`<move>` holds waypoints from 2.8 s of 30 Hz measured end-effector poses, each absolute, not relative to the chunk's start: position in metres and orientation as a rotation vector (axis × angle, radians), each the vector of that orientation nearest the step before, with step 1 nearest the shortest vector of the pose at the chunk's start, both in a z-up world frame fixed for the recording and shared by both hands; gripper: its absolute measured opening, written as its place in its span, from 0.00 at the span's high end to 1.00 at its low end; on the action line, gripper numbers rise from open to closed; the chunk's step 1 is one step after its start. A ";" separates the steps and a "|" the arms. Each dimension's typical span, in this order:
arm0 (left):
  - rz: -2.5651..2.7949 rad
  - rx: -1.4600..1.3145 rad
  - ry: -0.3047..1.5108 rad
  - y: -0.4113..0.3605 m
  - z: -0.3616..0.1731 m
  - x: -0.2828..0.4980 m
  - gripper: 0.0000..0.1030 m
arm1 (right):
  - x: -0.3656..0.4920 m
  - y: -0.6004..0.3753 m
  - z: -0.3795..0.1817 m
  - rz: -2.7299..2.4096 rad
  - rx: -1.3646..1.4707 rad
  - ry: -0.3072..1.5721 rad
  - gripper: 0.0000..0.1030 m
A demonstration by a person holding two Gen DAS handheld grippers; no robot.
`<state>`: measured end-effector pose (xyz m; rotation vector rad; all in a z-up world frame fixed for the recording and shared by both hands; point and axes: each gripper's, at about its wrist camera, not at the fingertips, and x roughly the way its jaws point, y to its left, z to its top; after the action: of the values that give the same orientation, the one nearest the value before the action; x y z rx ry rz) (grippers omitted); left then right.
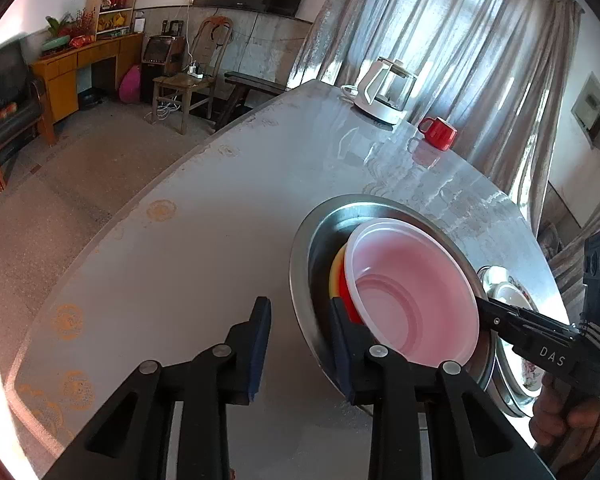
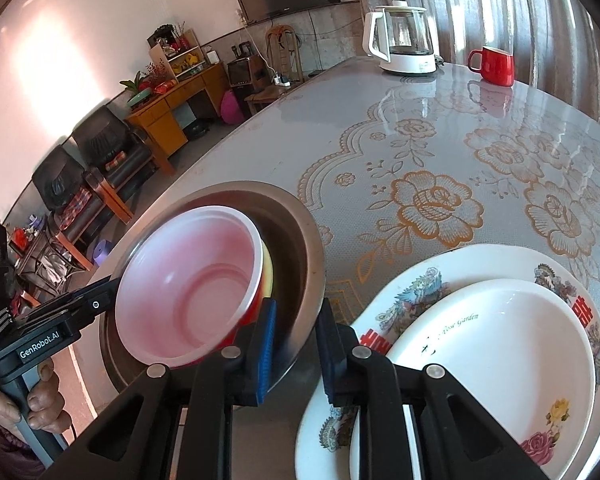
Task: Organize plates and bowls
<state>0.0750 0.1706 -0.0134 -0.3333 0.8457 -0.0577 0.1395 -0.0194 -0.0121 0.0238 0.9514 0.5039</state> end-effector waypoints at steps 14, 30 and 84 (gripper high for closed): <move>-0.115 -0.364 0.813 0.168 -0.015 0.075 0.86 | 0.138 -0.019 -0.011 0.491 0.013 0.949 0.82; -0.140 -0.393 0.778 0.173 -0.008 0.048 0.83 | 0.128 -0.016 -0.007 0.528 0.016 0.929 0.83; -0.497 -0.203 0.789 0.004 0.046 0.071 0.79 | 0.064 -0.195 0.031 0.204 0.254 0.793 0.81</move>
<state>0.0715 0.0039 0.0457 -0.2034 0.7888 -0.4970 0.0639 -0.1955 0.0307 0.2541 0.7935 0.2040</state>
